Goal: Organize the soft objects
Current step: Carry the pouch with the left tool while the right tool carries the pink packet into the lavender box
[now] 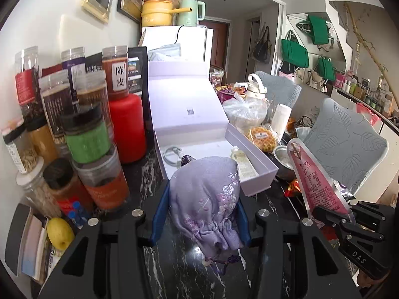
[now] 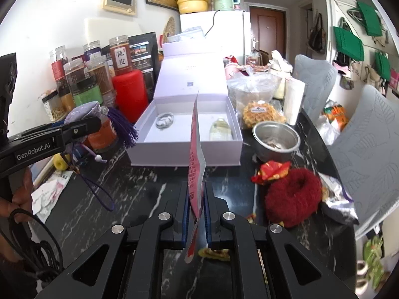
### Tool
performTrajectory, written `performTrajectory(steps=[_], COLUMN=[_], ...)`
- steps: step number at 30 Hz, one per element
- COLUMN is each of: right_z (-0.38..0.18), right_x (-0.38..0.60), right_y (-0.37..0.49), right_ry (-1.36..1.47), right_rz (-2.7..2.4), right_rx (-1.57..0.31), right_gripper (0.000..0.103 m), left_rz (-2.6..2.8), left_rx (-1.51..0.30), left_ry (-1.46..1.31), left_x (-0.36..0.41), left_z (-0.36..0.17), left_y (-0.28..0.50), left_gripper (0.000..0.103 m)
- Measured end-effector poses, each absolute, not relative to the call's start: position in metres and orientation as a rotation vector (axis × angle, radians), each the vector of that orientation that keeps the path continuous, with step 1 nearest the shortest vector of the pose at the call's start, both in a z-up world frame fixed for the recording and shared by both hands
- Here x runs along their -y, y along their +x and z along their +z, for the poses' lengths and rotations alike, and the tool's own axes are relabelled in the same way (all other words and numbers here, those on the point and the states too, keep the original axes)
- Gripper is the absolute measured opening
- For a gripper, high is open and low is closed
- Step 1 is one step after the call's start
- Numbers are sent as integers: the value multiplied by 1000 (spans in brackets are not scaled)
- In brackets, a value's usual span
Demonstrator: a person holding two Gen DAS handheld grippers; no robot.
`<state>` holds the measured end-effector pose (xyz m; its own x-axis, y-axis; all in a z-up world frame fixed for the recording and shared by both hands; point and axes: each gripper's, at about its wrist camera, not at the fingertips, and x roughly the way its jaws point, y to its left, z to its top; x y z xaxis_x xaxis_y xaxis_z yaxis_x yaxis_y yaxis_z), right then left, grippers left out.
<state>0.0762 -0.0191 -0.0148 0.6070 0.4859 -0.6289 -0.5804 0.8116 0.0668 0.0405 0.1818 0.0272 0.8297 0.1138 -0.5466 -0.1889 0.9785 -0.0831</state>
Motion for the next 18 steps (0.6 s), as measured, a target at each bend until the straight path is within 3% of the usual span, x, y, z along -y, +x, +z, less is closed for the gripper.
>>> performTrajectory(steps=[18], right_z=[46], right_x=[-19], right_y=[119], right_ry=[-175], right_rz=[684], right_rx=[-556], right_gripper=[10], left_rz=[160], left_rx=[-461], left_ry=[-111], left_x=[-198], left_z=[82], left_y=[89], left_gripper=[47])
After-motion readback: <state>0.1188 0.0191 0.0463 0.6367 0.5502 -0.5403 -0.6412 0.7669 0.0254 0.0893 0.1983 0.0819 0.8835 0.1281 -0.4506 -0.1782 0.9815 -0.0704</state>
